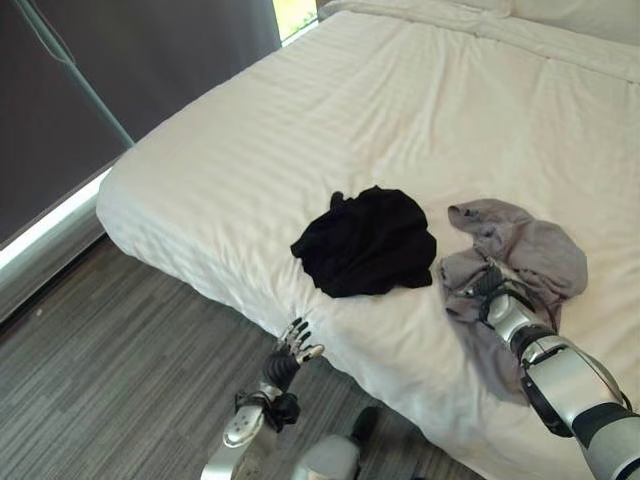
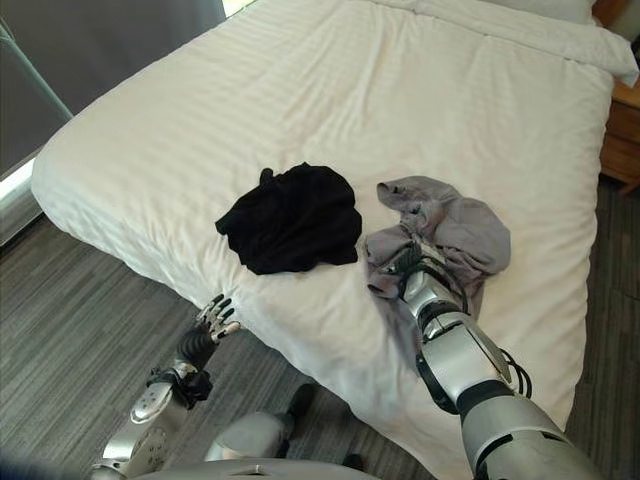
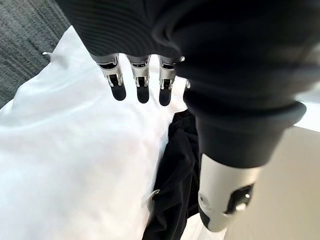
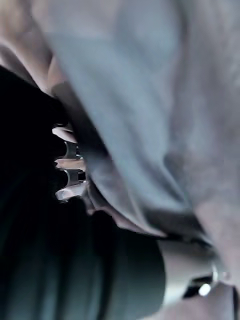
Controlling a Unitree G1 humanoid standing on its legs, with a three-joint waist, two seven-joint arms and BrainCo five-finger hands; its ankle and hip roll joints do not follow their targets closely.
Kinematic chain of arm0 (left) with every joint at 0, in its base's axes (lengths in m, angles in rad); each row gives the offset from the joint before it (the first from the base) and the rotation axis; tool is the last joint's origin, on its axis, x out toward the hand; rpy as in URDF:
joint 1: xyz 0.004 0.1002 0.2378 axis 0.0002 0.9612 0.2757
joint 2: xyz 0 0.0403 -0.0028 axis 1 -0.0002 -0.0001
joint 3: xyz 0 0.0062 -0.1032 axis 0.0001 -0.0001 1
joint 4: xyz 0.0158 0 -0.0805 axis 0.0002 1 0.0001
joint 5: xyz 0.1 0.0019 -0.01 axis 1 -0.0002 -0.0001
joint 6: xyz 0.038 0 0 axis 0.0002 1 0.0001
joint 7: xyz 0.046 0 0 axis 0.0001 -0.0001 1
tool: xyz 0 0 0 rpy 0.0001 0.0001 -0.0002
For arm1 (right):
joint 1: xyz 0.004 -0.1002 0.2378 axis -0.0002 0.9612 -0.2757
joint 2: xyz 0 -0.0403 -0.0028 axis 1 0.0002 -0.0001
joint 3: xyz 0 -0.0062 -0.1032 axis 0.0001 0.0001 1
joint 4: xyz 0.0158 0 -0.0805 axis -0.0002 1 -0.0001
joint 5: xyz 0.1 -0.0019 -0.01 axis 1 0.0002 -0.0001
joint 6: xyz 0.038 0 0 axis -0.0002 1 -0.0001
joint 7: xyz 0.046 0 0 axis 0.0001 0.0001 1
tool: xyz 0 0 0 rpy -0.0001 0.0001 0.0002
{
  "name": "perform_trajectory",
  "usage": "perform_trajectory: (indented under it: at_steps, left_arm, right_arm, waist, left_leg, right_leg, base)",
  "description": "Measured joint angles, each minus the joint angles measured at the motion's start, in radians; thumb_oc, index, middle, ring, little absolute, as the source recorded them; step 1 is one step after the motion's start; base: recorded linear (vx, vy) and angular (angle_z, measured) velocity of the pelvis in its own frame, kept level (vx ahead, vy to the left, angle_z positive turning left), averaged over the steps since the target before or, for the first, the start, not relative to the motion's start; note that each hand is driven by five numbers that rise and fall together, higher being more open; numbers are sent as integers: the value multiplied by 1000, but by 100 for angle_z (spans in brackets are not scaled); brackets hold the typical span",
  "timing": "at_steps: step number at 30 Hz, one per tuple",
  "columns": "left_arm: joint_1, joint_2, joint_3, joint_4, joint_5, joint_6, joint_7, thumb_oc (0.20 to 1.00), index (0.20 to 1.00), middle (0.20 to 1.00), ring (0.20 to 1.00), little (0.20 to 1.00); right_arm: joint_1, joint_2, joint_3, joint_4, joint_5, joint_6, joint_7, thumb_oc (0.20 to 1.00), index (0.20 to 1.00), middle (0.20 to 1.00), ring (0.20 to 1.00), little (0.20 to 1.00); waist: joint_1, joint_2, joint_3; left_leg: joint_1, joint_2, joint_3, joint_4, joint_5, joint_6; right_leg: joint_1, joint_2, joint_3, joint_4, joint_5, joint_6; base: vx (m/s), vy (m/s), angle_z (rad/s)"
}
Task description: Pick up bed clothes into laundry basket.
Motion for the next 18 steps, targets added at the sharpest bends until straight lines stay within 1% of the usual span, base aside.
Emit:
perform_trajectory:
  at_steps: [4,5,6,7,8,9,10,11,12,14,16,17,18]
  left_arm:
    - [-146,89,21,-101,137,-6,45,1000,1000,1000,1000,1000]
    - [-223,116,45,-132,202,-25,70,1000,1000,1000,1000,1000]
    - [-266,121,65,-142,250,-34,93,1000,1000,1000,1000,1000]
    - [-321,144,81,-157,303,-36,116,1000,1000,1000,1000,1000]
    - [-402,175,89,-159,384,-44,149,1000,1000,1000,1000,1000]
    - [-448,181,107,-152,435,-46,167,1000,1000,1000,1000,1000]
    - [-528,182,95,-137,550,-42,212,1000,1000,1000,1000,1000]
    - [-570,183,93,-128,609,-44,234,1000,1000,1000,1000,1000]
    - [-625,180,66,-81,693,-42,255,1000,1000,1000,1000,1000]
    - [-696,175,4,17,809,-23,282,1000,1000,1000,1000,1000]
    - [-728,174,-40,130,884,11,286,1000,1000,1000,1000,1000]
    - [-737,147,-72,276,967,45,305,1000,1000,1000,1000,1000]
    - [-733,132,-83,354,1000,64,308,1000,1000,1000,1000,1000]
  right_arm:
    - [-1,-65,-6,-81,38,-9,44,200,200,200,200,200]
    - [0,-86,-7,-134,46,-16,53,200,200,200,200,200]
    - [5,-101,-6,-191,53,-9,63,200,200,200,200,200]
    - [21,-133,-5,-314,59,-8,76,200,200,200,200,200]
    - [37,-182,-9,-494,58,-19,82,200,200,200,200,200]
    - [38,-207,-11,-554,56,-33,82,200,200,200,200,200]
    - [76,-269,-49,-722,47,-28,84,200,200,200,200,200]
    - [81,-297,-79,-780,34,-39,78,200,200,200,200,200]
    - [73,-346,-91,-837,21,-44,69,200,200,200,200,200]
    - [103,-413,-176,-950,19,-31,66,200,200,200,200,200]
    - [111,-437,-231,-1006,19,-40,43,200,200,200,200,200]
    - [133,-514,-262,-1102,19,-37,37,200,200,200,200,200]
    - [143,-540,-279,-1143,19,-38,36,200,200,200,200,200]
  waist:
    - [-11,-5,-4]
    - [-33,-3,-7]
    - [-51,-2,-8]
    - [-74,0,-7]
    - [-93,8,-13]
    - [-117,8,-16]
    - [-144,13,-18]
    - [-160,17,-22]
    - [-191,24,-26]
    - [-240,31,-30]
    - [-260,39,-37]
    - [-308,47,-42]
    - [-336,49,-44]
  left_leg:
    - [-1,0,12,4,6,2]
    - [1,1,18,4,9,5]
    - [4,1,26,4,8,6]
    - [3,0,32,4,8,6]
    - [1,3,54,4,11,14]
    - [6,4,74,4,6,7]
    - [10,0,92,4,2,11]
    - [12,0,105,4,6,20]
    - [19,-5,115,4,5,20]
    - [24,-5,138,4,-3,20]
    - [26,-2,159,4,-5,21]
    - [28,4,181,3,-13,18]
    - [31,6,187,3,-14,18]
  right_leg:
    - [-3,-3,4,0,-1,1]
    - [-4,-6,8,0,-1,2]
    - [-7,-8,16,0,-1,2]
    - [-9,-11,25,0,-1,2]
    - [-19,-14,47,1,6,6]
    - [-21,-19,62,1,11,9]
    - [-22,-26,80,1,12,13]
    - [-26,-31,91,1,16,17]
    - [-22,-37,105,1,18,20]
    - [-27,-43,125,1,18,20]
    - [-33,-44,143,1,21,22]
    - [-42,-44,166,1,23,21]
    - [-42,-44,173,1,24,22]
  base:
    - [-3,47,-2]
    - [-1,94,-14]
    - [-3,94,-16]
    - [31,103,-37]
    - [43,111,-48]
    - [49,140,-55]
    - [10,78,-45]
    - [10,102,-44]
    - [32,92,-41]
    - [27,74,-29]
    - [34,75,-39]
    - [40,102,-45]
    - [37,102,-35]
